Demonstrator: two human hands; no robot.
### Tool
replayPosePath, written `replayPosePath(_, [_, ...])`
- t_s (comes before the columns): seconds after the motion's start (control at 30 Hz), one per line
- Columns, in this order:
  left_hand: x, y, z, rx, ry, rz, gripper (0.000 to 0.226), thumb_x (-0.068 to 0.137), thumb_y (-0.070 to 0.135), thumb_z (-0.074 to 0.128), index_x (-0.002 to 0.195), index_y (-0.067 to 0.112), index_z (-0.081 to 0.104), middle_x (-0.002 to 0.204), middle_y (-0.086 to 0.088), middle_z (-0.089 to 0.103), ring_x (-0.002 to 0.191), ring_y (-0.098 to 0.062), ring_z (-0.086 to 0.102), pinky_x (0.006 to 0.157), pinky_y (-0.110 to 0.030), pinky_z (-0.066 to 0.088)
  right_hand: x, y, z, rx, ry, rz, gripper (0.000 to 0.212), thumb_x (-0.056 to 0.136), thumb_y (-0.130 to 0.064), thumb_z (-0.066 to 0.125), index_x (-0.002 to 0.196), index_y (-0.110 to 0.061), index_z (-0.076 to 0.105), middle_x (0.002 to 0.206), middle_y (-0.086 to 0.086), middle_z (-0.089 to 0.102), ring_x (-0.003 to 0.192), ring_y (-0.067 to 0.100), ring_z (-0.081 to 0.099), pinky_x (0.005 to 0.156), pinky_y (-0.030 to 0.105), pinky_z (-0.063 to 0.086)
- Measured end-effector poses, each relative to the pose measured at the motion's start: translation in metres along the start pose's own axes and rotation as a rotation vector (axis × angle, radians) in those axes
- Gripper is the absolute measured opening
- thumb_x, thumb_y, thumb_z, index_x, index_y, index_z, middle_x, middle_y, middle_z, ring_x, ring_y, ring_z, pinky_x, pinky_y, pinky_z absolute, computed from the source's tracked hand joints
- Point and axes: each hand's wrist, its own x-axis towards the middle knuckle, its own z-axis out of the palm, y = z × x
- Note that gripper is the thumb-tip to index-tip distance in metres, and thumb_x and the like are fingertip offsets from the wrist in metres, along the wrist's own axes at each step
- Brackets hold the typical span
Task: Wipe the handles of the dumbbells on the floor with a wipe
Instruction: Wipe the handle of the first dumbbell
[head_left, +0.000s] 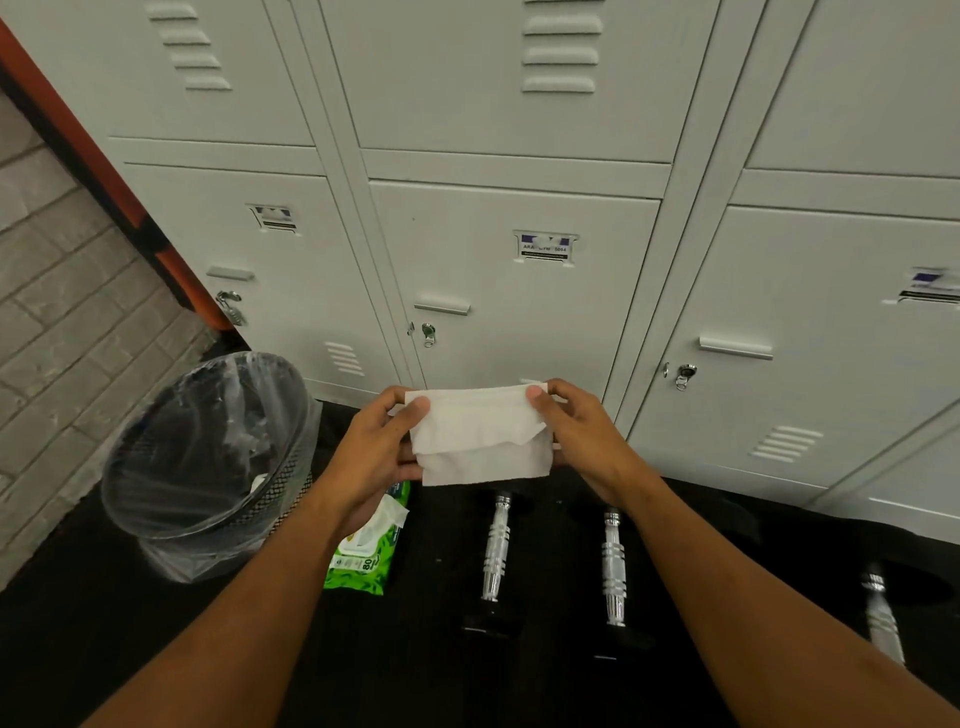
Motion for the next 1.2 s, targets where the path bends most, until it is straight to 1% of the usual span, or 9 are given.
replayPosePath(0.17, [-0.002,-0.002,-0.006,-0.03,-0.045,-0.07,0.03,0.089,0.01,0.065,0.118,0.009,0.056,0.107,-0.012,0.072,0.092,-0.03,0.072,0.069,-0.039,0.059,-0.003,0.006,-0.006,0.248,-0.123,0.147,0.036,0.084,-0.015,0.071,0.118,-0.015,0.057,0.115,0.011,0.068,0.105,0.03,0.068,0.073,0.044,0.06])
replayPosePath(0.3, [-0.005,-0.004,-0.011,0.013,-0.071,-0.057,0.05,0.078,-0.009,0.07,0.122,0.009,0.054,0.111,-0.016,0.07,0.095,-0.029,0.071,0.062,-0.029,0.058,-0.004,0.009,-0.011,0.276,-0.148,0.159,0.051,0.079,0.0,0.072,0.124,-0.017,0.055,0.119,0.011,0.067,0.107,0.031,0.067,0.071,0.037,0.061])
replayPosePath(0.5, [-0.01,-0.001,-0.005,0.024,-0.076,0.037,0.049,0.078,-0.014,0.068,0.121,0.01,0.059,0.11,-0.016,0.07,0.097,-0.029,0.07,0.06,-0.026,0.057,-0.013,0.008,-0.019,0.303,-0.082,0.105,0.042,0.081,0.0,0.07,0.118,-0.017,0.062,0.117,0.007,0.068,0.106,0.026,0.068,0.068,0.028,0.059])
replayPosePath(0.67, [-0.018,0.015,0.007,0.12,-0.072,0.111,0.032,0.08,-0.015,0.064,0.11,-0.003,0.063,0.099,-0.015,0.074,0.085,-0.02,0.072,0.056,-0.023,0.055,-0.024,-0.002,-0.028,0.371,-0.088,0.083,0.018,0.086,0.004,0.06,0.097,-0.006,0.07,0.114,0.01,0.069,0.104,0.023,0.067,0.073,0.025,0.059])
replayPosePath(0.83, [-0.008,0.014,0.001,0.147,-0.11,0.206,0.02,0.082,-0.013,0.062,0.096,0.001,0.068,0.095,-0.017,0.074,0.093,-0.023,0.071,0.067,-0.029,0.058,-0.01,-0.001,-0.021,0.384,-0.119,0.068,0.032,0.093,0.007,0.049,0.07,-0.006,0.065,0.109,0.012,0.068,0.108,0.026,0.064,0.084,0.031,0.059])
replayPosePath(0.97, [0.003,-0.009,-0.012,0.128,-0.126,0.193,0.019,0.082,-0.015,0.06,0.095,-0.002,0.067,0.102,-0.018,0.072,0.096,-0.026,0.07,0.075,-0.032,0.059,0.004,0.014,0.002,0.414,-0.079,0.141,0.032,0.097,0.0,0.044,0.072,-0.008,0.061,0.107,0.012,0.065,0.108,0.028,0.063,0.083,0.029,0.058])
replayPosePath(1.03, [0.004,-0.021,-0.019,0.093,-0.1,0.152,0.024,0.084,-0.017,0.052,0.094,0.001,0.066,0.106,-0.016,0.071,0.101,-0.024,0.068,0.073,-0.029,0.058,0.006,0.023,0.009,0.448,-0.044,0.192,0.023,0.093,-0.004,0.047,0.075,-0.007,0.062,0.11,0.014,0.062,0.11,0.031,0.061,0.089,0.033,0.056])
replayPosePath(1.13, [0.009,-0.034,-0.032,0.009,-0.087,0.076,0.038,0.084,-0.015,0.036,0.094,0.006,0.065,0.118,-0.015,0.064,0.109,-0.027,0.061,0.077,-0.036,0.055,0.009,0.033,0.017,0.355,-0.01,0.211,0.007,0.085,-0.011,0.064,0.089,-0.005,0.065,0.114,0.016,0.062,0.11,0.029,0.06,0.094,0.036,0.055])
replayPosePath(1.2, [0.013,-0.039,-0.037,-0.048,-0.095,0.031,0.029,0.088,-0.003,0.039,0.098,0.006,0.064,0.121,-0.015,0.061,0.104,-0.029,0.061,0.082,-0.043,0.051,0.012,0.035,0.019,0.205,0.005,0.17,0.02,0.077,-0.007,0.075,0.095,-0.008,0.065,0.109,0.01,0.063,0.104,0.025,0.062,0.092,0.037,0.056])
